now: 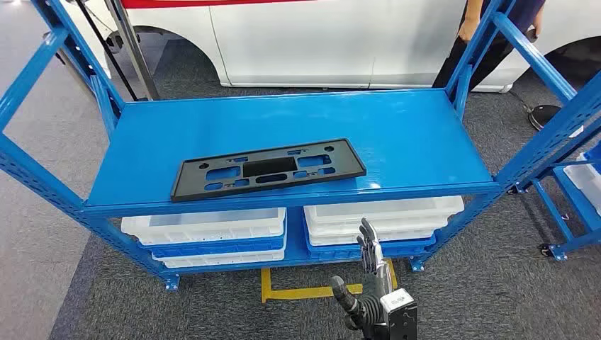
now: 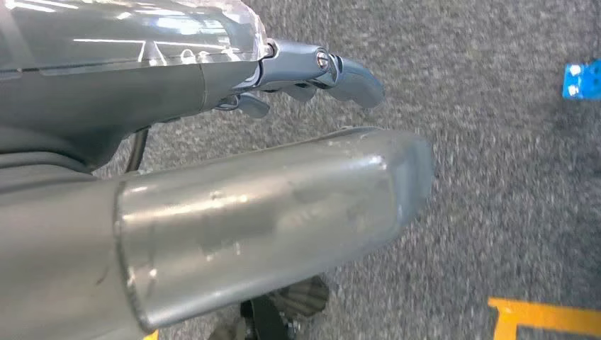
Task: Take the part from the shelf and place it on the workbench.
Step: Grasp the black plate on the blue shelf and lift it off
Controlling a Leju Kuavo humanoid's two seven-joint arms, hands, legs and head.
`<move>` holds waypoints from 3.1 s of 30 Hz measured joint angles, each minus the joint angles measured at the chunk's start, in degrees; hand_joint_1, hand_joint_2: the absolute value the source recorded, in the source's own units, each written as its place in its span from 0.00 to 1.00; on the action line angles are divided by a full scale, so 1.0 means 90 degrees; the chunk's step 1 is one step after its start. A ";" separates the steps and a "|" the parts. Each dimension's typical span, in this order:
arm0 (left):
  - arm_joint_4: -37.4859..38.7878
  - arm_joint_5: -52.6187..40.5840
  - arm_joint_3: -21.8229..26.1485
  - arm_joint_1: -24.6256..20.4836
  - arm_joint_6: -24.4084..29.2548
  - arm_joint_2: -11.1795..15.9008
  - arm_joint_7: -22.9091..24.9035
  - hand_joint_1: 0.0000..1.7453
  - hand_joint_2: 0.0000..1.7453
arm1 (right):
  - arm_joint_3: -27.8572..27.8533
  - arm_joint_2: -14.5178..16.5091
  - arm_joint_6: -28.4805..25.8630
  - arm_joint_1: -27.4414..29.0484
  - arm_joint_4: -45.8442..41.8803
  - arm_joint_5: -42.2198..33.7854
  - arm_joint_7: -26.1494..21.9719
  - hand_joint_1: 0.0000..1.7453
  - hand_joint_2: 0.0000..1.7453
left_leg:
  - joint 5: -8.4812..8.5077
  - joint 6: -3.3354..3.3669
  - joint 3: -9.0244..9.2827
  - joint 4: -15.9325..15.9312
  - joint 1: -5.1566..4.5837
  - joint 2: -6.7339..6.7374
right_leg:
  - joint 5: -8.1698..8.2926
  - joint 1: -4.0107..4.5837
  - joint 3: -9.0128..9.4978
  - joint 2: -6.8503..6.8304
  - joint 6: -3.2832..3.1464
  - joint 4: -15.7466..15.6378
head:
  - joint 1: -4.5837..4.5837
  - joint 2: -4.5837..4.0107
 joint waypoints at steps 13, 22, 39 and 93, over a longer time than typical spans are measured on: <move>0.0012 -0.0039 0.0103 0.0036 0.0035 0.0036 0.0025 0.00 0.00 | 0.0084 -0.0010 -0.0202 0.0085 -0.0269 -0.0039 -0.0018 0.00 0.00 | -0.0276 -0.0388 -0.0233 0.0424 0.0070 -0.0313 | 0.0850 -0.0081 0.0696 0.0165 -0.0183 -0.1550 | -0.0012 -0.0001; 0.0017 -0.0172 0.0159 0.0080 0.0103 0.0175 0.0063 0.00 0.00 | 0.0206 -0.0008 -0.0592 0.0040 -0.0276 0.0166 0.0308 0.00 1.00 | -0.0009 -0.0439 -0.0365 0.0485 0.0076 0.0133 | 0.0761 -0.0045 0.0794 -0.0162 -0.0190 -0.1555 | -0.0020 -0.0001; 0.0016 -0.0718 0.0551 -0.0007 -0.0015 0.0540 0.0062 0.00 0.00 | -0.0249 0.0555 -0.3331 -0.0430 0.0497 0.7670 0.1270 0.00 1.00 | 0.0000 -0.0200 -0.0196 0.0185 -0.0011 0.0019 | 0.0861 0.0036 0.0597 0.0006 -0.0166 -0.1426 | -0.0015 -0.0001; 0.0017 -0.1721 0.0768 -0.0298 -0.0830 0.0671 0.0417 0.00 0.00 | -0.0681 0.0970 -0.3385 -0.1486 0.2786 0.8810 0.2469 0.00 1.00 | 0.0090 -0.0119 -0.0291 0.0163 0.0060 0.0090 | 0.0139 -0.0001 -0.0113 -0.0030 0.0002 0.0006 | -0.0014 -0.0001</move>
